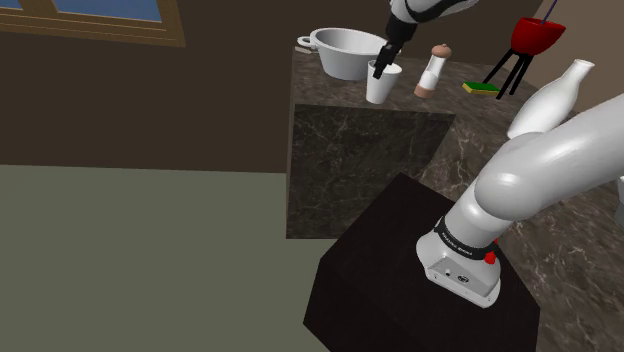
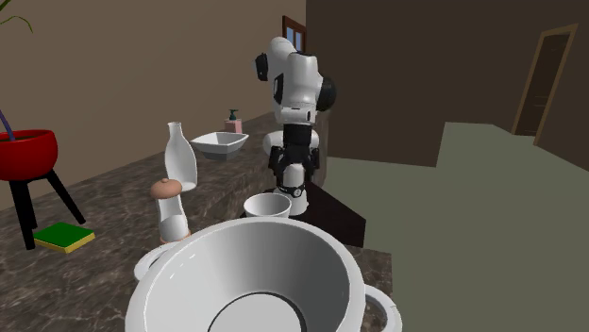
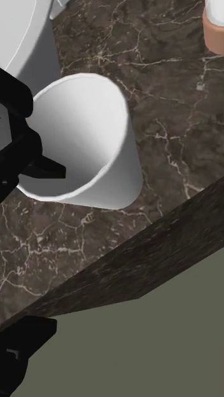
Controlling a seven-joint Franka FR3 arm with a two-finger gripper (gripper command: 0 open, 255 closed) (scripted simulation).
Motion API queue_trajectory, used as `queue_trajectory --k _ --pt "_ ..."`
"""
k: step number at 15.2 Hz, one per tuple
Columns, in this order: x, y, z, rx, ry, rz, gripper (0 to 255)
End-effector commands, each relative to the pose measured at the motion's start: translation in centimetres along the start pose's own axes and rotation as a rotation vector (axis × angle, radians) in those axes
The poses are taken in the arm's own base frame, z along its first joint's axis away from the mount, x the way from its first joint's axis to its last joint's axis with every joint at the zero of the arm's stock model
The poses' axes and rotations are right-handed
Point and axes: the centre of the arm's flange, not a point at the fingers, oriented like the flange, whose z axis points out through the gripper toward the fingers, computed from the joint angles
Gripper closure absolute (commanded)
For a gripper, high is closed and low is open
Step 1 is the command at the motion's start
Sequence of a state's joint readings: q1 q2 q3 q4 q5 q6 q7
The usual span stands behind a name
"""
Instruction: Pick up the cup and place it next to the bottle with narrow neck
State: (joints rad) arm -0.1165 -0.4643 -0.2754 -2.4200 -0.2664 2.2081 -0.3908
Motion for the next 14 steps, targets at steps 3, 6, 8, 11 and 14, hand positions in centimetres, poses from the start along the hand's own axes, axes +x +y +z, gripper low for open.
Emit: queue_trajectory --k 3,6,8,11,14 --pt "0.8 3.0 2.4 -0.022 0.019 0.001 0" --pt "0.8 3.0 4.0 -0.022 0.019 0.001 0" --pt "0.8 3.0 5.1 -0.022 0.019 0.001 0" --pt "0.9 3.0 5.9 -0.022 0.019 0.001 0" --pt "0.9 3.0 5.9 -0.022 0.019 0.001 0"
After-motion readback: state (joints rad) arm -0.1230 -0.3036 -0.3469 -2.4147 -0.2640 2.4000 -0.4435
